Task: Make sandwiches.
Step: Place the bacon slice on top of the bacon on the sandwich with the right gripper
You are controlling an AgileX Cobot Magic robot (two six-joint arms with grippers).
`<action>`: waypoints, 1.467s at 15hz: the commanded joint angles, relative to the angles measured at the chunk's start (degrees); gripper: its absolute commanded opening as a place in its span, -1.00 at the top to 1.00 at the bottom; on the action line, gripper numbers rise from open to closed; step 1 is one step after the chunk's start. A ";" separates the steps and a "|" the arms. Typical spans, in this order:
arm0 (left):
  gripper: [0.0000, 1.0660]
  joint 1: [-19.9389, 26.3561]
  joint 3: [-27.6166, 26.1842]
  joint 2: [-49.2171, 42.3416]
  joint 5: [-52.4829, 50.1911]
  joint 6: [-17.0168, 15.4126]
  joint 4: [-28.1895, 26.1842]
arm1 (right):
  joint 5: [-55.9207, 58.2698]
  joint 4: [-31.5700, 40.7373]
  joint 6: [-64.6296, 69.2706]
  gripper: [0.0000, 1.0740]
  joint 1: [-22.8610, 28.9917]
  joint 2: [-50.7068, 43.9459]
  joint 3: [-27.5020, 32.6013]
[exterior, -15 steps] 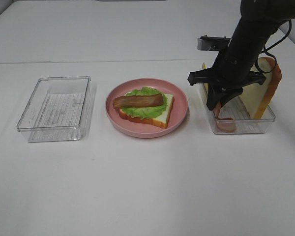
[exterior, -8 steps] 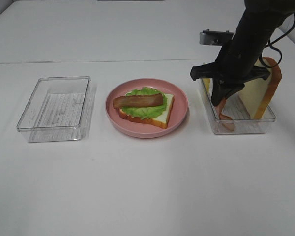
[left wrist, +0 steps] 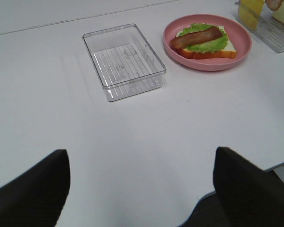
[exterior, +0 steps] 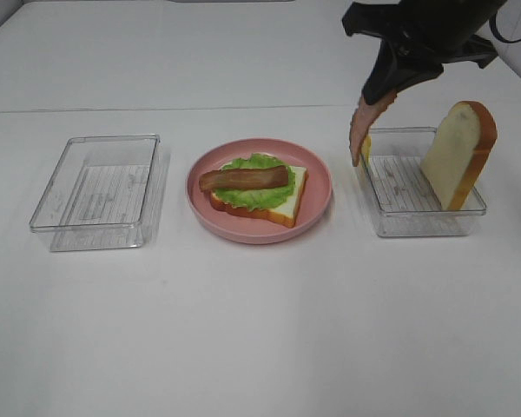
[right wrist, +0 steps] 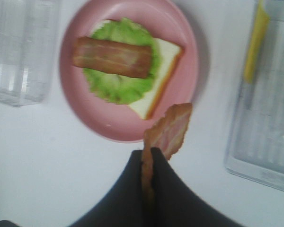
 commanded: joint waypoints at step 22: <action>-0.49 -0.23 0.11 -0.52 -0.57 0.00 -0.06 | -10.77 57.87 -31.28 1.00 3.27 26.07 -0.29</action>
